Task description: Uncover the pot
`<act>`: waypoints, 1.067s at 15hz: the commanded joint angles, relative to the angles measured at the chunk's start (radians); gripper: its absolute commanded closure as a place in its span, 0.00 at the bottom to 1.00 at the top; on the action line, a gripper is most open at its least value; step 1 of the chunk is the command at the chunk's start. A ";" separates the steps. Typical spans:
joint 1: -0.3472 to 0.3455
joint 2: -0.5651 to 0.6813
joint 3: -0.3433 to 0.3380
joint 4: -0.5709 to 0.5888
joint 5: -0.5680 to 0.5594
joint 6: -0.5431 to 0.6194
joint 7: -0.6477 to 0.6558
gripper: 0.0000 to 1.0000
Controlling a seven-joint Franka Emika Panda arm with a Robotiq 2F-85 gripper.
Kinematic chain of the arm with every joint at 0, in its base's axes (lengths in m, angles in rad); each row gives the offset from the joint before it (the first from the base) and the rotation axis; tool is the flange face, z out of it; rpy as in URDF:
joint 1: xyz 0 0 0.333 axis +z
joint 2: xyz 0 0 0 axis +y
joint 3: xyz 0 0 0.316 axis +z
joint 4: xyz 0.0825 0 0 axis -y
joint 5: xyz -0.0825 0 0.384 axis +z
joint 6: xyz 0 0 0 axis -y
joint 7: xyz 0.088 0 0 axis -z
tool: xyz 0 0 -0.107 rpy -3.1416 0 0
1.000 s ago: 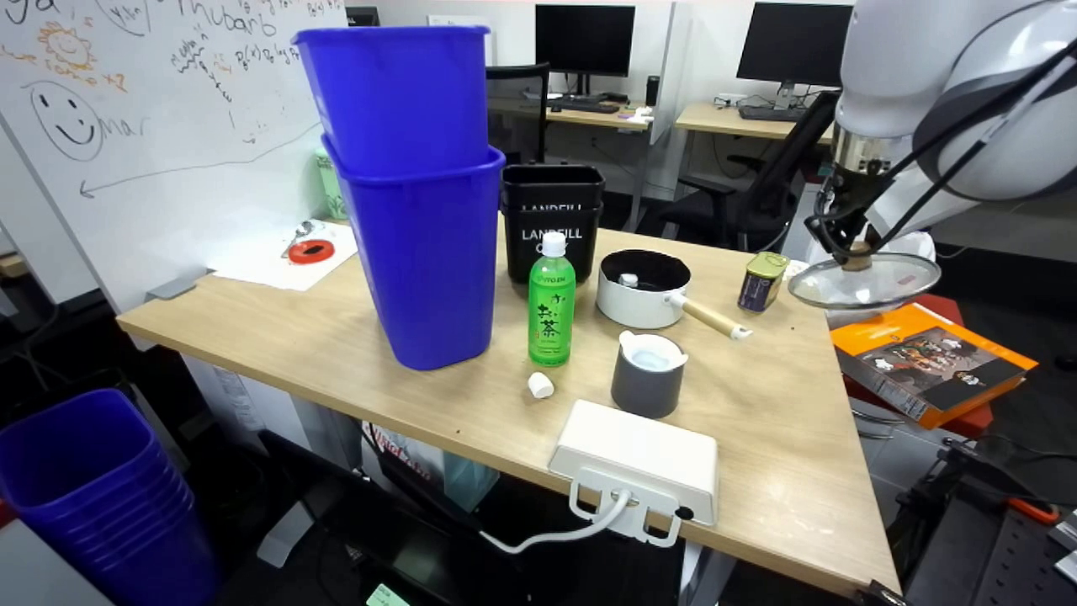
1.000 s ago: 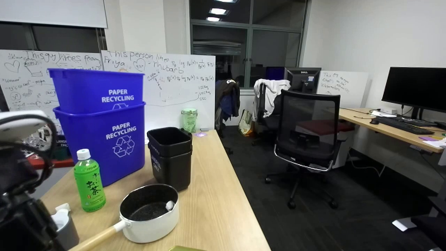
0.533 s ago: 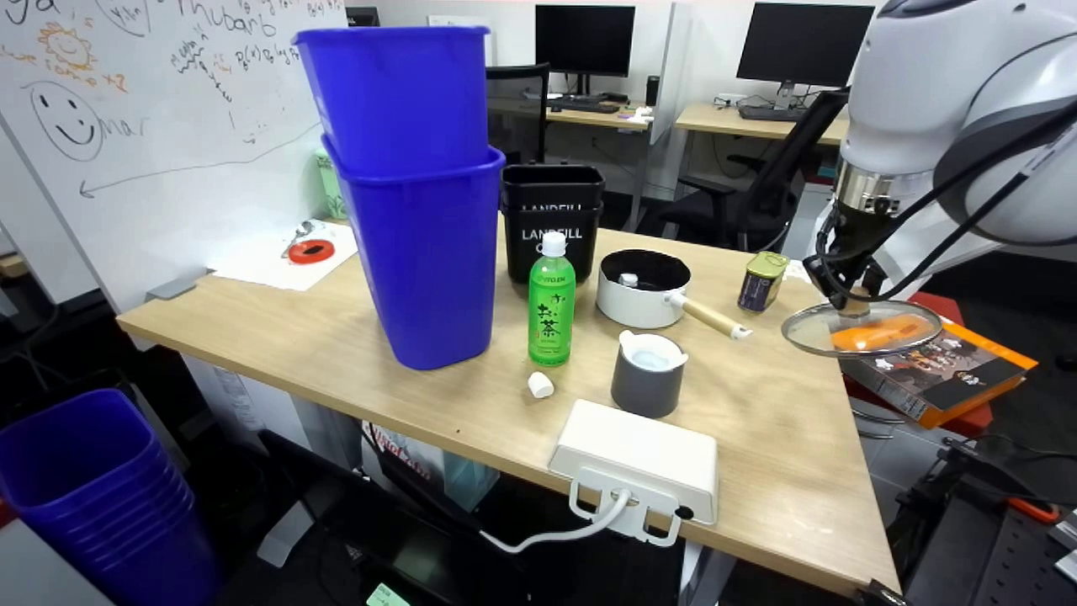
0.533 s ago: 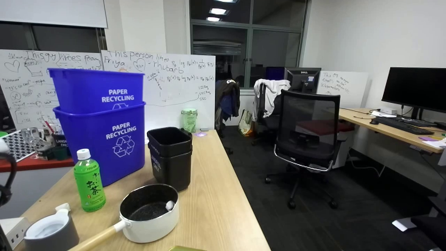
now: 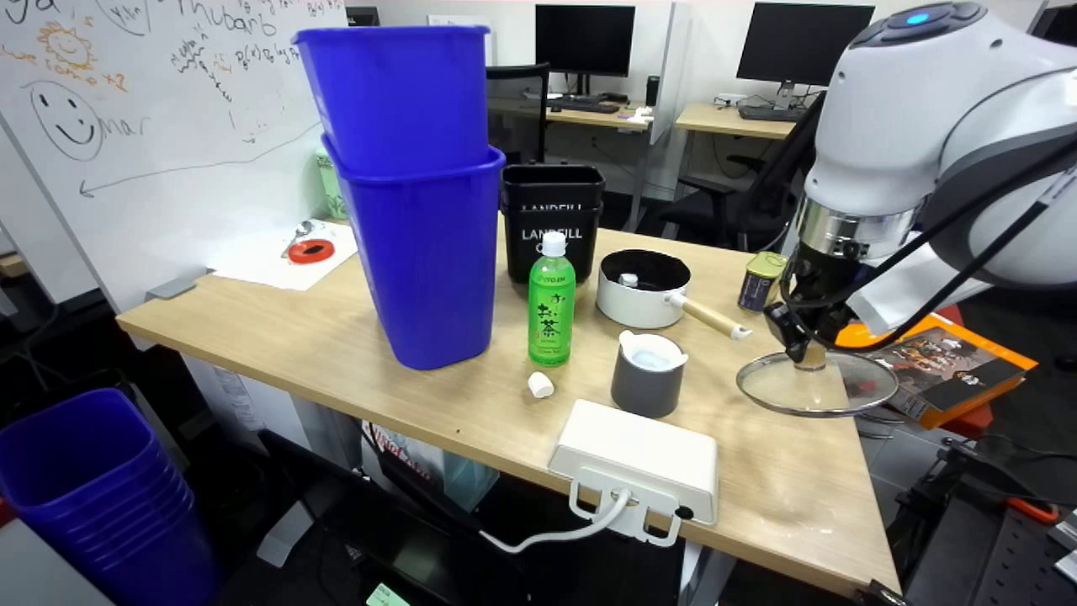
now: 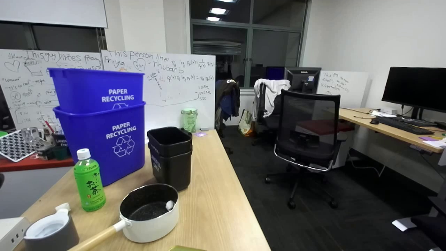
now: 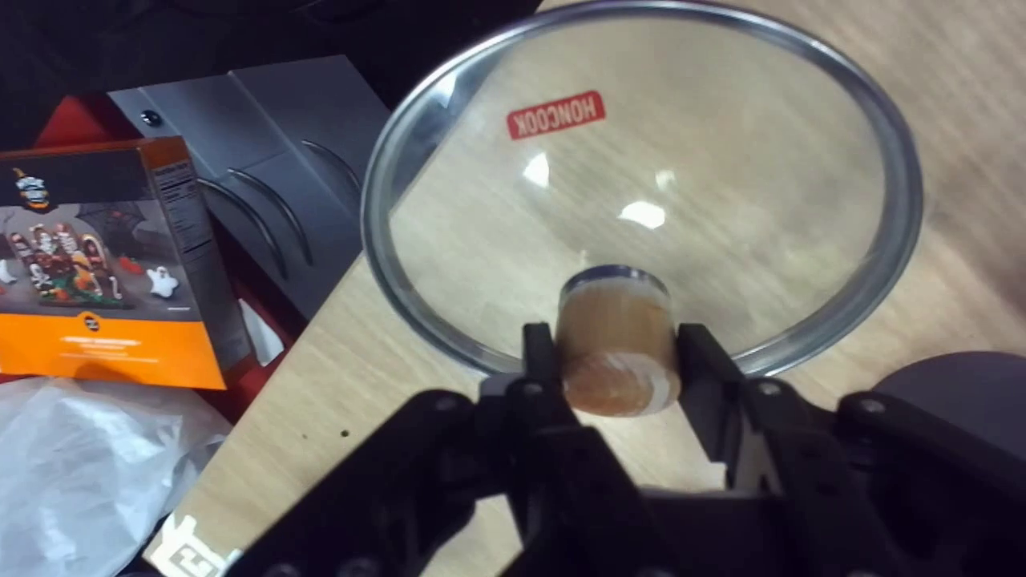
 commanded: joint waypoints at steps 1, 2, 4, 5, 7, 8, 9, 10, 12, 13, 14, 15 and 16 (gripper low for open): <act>-0.119 -0.009 0.180 0.000 0.177 0.069 -0.113 0.84; -0.136 -0.023 0.218 0.001 0.219 0.090 -0.127 0.84; -0.049 -0.061 0.144 0.001 0.165 0.108 -0.080 0.84; -0.043 -0.064 0.146 0.001 0.159 0.117 -0.078 0.84; -0.079 -0.074 0.189 0.002 0.166 0.138 -0.099 0.84; -0.108 -0.070 0.224 0.002 0.171 0.146 -0.114 0.84; -0.109 -0.071 0.225 0.002 0.162 0.153 -0.112 0.84; -0.111 -0.072 0.231 0.002 0.157 0.153 -0.105 0.84; -0.255 -0.033 0.401 0.005 0.260 0.163 -0.193 0.84; -0.158 -0.072 0.277 0.003 0.147 0.158 -0.120 0.84; -0.203 -0.067 0.315 0.002 0.131 0.156 -0.135 0.84; -0.212 -0.072 0.320 0.002 0.106 0.154 -0.130 0.84; -0.351 -0.026 0.485 0.004 0.212 0.156 -0.216 0.84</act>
